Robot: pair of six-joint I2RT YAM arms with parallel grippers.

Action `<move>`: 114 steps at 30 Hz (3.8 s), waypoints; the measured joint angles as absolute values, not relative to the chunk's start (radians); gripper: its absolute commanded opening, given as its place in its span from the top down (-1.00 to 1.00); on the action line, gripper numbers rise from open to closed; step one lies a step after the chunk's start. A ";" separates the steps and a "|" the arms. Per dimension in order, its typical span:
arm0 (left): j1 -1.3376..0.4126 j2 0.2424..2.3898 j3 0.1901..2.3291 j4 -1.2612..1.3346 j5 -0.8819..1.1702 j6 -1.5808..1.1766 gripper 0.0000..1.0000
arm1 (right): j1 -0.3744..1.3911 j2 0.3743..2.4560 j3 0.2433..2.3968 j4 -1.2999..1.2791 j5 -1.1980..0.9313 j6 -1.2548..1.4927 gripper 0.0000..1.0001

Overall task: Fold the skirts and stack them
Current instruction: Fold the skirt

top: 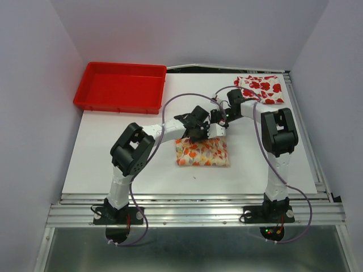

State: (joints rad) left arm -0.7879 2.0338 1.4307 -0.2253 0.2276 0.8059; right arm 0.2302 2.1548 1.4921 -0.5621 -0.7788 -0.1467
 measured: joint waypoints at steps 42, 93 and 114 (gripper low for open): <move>-0.677 2.133 1.603 -0.330 0.345 0.795 -0.29 | 0.080 1.614 1.047 -0.624 -0.998 0.081 0.39; -0.491 1.810 1.250 -0.052 0.765 -0.006 0.44 | 0.204 1.869 0.956 0.095 -0.851 0.558 0.44; -0.367 2.061 1.174 0.239 0.768 -0.321 0.53 | 0.191 2.036 1.092 0.135 -0.802 0.516 0.40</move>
State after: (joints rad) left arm -0.3672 2.0609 1.1736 0.2386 0.7685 -0.3214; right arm 0.1909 2.0361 1.0920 0.1349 -0.8017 0.5159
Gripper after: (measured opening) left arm 0.218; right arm 0.285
